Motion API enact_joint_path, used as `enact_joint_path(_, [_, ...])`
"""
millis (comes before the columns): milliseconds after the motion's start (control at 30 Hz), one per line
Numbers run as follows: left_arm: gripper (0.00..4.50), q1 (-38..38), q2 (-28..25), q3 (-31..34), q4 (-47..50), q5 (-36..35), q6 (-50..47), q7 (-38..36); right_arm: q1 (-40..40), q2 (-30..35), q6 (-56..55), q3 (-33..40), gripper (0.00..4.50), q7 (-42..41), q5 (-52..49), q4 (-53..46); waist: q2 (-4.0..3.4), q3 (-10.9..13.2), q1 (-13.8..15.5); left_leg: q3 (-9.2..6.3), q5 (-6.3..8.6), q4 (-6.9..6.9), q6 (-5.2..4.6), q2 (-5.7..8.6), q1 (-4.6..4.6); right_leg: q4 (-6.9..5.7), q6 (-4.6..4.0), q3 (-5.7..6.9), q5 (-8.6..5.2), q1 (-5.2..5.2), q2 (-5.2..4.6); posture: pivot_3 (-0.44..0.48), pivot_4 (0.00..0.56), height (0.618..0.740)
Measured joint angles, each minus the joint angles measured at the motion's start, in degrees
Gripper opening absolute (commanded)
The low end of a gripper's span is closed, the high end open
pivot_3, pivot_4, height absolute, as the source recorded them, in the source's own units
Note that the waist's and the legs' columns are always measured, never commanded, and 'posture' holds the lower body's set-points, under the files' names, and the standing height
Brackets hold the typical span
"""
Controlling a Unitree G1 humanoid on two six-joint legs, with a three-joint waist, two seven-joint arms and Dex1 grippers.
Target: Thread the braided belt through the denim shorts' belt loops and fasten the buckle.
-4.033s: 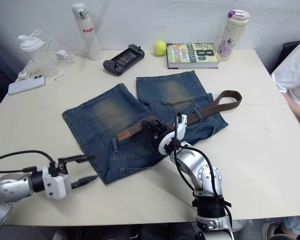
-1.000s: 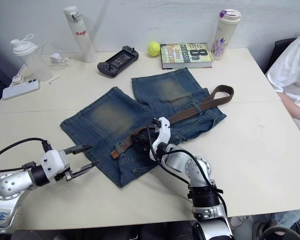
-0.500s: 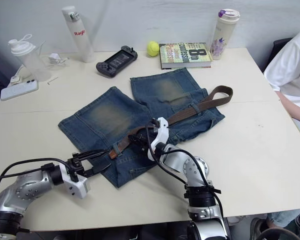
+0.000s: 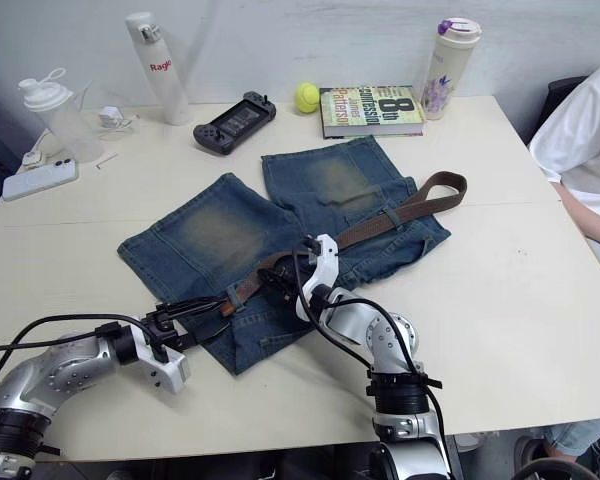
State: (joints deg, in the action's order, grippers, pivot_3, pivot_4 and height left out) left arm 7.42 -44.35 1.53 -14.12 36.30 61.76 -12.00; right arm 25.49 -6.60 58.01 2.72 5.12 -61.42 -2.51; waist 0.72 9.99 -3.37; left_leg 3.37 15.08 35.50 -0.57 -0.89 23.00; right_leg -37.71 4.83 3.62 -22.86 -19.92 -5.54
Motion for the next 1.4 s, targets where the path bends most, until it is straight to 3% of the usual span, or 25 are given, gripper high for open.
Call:
enact_joint_path(467, [2.95,1.01,-1.87,-3.18,0.17,0.93,-3.49,3.46,0.00,-0.55,0.56,0.31,0.00,-0.14,1.13,-0.07,0.00,0.00,0.14,0.05,-0.02,-0.18,0.05,0.00,-0.26,-0.02,0.00,-0.01,0.00,0.13,-0.02,0.000,0.150,0.740])
enact_joint_path(600, [2.03,1.07,-2.47,-4.34,-0.11,1.32,-3.98,3.92,0.00,-0.71,0.63,0.34,0.00,-0.16,1.28,-0.07,-0.01,0.00,0.12,0.11,-0.02,-0.26,0.05,0.00,-0.36,-0.01,0.00,-0.01,0.00,0.18,-0.04,0.000,0.150,0.740])
enact_joint_path(767, [0.04,1.71,-3.69,-4.71,0.55,1.33,-4.18,4.45,-0.01,-0.89,0.72,0.57,0.00,-0.18,1.79,-0.02,-0.13,-0.05,0.15,0.23,0.00,-0.39,0.08,0.00,-0.61,0.00,0.00,-0.02,0.00,0.29,-0.09,0.000,0.150,0.740])
enact_joint_path(1000, [0.04,1.66,-3.84,-4.93,0.63,1.43,-4.46,5.04,0.05,-1.16,1.36,1.38,0.00,-0.03,1.70,-0.01,-0.22,-0.08,0.20,0.28,0.02,-0.44,0.09,0.00,-0.65,0.01,0.00,-0.03,0.00,0.30,-0.11,0.000,0.150,0.740])
enact_joint_path(1033, [0.00,1.56,-3.84,-4.93,0.81,1.44,-4.66,5.12,0.04,-1.40,1.73,1.90,0.76,0.32,1.48,-0.12,-0.22,-0.08,0.21,0.28,0.02,-0.44,0.09,0.00,-0.65,0.00,0.00,-0.02,0.00,0.30,-0.11,0.000,0.150,0.740])
enact_joint_path(1067, [0.00,1.37,-3.83,-4.93,1.23,1.44,-5.12,5.26,-0.25,-1.42,2.25,2.53,0.97,0.95,0.93,-0.66,-0.23,-0.08,0.21,0.28,0.02,-0.45,0.09,0.00,-0.63,0.00,0.00,-0.02,0.00,0.28,-0.11,0.000,0.150,0.740])
enact_joint_path(1167, [0.00,0.92,-3.83,-4.92,2.09,1.52,-6.00,5.58,-1.50,-1.22,3.00,4.22,2.28,2.15,-0.84,-3.19,-0.25,-0.06,0.23,0.28,0.02,-0.45,0.09,0.00,-0.60,0.02,0.00,-0.03,0.00,0.27,-0.11,0.000,0.150,0.740])
enact_joint_path(1200, [0.00,0.76,-3.83,-4.91,2.25,1.53,-6.29,5.71,-1.84,-0.39,3.49,5.10,2.99,3.35,-1.63,-5.06,-0.26,-0.06,0.24,0.29,0.03,-0.44,0.09,0.01,-0.59,0.03,0.00,-0.04,0.00,0.27,-0.12,0.000,0.150,0.740])
enact_joint_path(1267, [0.00,0.48,-3.83,-4.90,2.45,1.51,-6.67,6.03,-2.34,1.94,4.66,6.62,3.74,4.85,-3.51,-8.40,-0.26,-0.06,0.27,0.30,0.03,-0.45,0.08,0.01,-0.60,0.07,0.00,-0.04,0.00,0.28,-0.12,0.000,0.150,0.740])
enact_joint_path(1333, [0.00,0.16,-3.84,-4.79,2.67,1.48,-6.88,6.16,-2.92,4.55,5.96,7.43,3.74,5.22,-6.09,-12.24,-0.27,-0.05,0.29,0.30,0.04,-0.45,0.07,0.01,-0.59,0.09,0.00,-0.05,0.00,0.28,-0.11,0.000,0.150,0.740])
enact_joint_path(1400, [0.00,-0.04,-3.73,-5.00,2.86,1.47,-7.26,6.32,-3.50,13.20,7.88,7.04,3.74,2.48,-7.05,-17.89,-0.38,0.02,0.35,0.32,0.07,-0.45,0.04,0.03,-0.53,0.19,0.00,-0.06,0.00,0.28,-0.12,0.000,0.150,0.740])
